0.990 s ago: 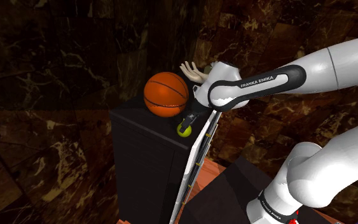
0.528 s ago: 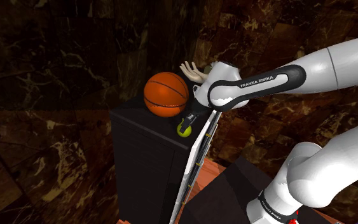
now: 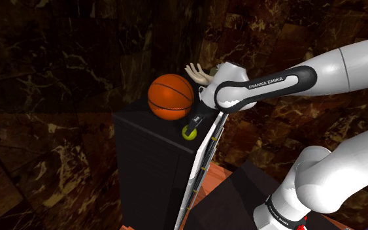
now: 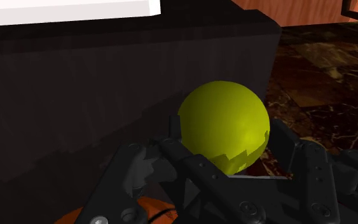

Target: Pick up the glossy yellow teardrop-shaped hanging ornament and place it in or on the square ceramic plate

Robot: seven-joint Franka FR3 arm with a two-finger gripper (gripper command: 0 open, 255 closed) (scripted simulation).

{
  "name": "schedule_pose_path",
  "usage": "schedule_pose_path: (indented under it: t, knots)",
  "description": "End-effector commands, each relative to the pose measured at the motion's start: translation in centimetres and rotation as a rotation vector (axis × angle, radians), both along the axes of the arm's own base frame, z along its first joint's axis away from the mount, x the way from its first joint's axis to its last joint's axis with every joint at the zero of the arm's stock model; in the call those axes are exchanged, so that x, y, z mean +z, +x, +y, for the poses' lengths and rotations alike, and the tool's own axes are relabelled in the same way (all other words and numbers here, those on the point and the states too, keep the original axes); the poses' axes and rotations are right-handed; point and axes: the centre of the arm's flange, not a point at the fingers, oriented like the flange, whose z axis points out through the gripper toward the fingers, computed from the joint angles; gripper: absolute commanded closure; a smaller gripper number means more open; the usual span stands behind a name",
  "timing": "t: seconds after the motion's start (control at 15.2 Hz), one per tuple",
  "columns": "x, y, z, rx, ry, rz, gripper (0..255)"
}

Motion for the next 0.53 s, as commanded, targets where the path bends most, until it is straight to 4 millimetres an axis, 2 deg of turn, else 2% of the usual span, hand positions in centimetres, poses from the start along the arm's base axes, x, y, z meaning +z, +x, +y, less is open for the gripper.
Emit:
schedule_pose_path:
  t: [0.0,0.46]
  knots:
    - [1.0,0.1,0.0,0.000,0.000,0.000,255]
    - [4.7,0.1,0.0,0.000,0.000,0.000,255]
